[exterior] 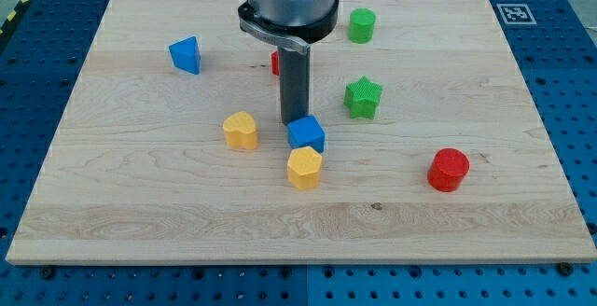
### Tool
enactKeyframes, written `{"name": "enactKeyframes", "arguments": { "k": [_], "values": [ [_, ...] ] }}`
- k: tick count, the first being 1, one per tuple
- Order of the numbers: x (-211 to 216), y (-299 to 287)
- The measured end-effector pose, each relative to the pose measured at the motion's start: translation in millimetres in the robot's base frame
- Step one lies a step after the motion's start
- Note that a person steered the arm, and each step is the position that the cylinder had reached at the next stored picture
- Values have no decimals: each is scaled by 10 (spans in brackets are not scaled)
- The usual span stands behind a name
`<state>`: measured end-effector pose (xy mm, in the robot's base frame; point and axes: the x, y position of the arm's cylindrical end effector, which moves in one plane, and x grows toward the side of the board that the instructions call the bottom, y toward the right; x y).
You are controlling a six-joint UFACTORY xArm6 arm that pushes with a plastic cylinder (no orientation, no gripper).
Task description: Drag the heart closer to the hexagon and blue cube
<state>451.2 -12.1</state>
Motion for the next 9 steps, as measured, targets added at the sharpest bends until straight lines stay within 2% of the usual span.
{"name": "enactKeyframes", "arguments": {
  "k": [1, 2, 3, 4, 5, 6, 7, 9],
  "values": [
    [-166, -149],
    [-27, -149],
    [-292, -339],
    [-624, -913],
    [-465, -1523],
    [79, -1590],
    [222, -1303],
    [72, -1030]
  ]
}}
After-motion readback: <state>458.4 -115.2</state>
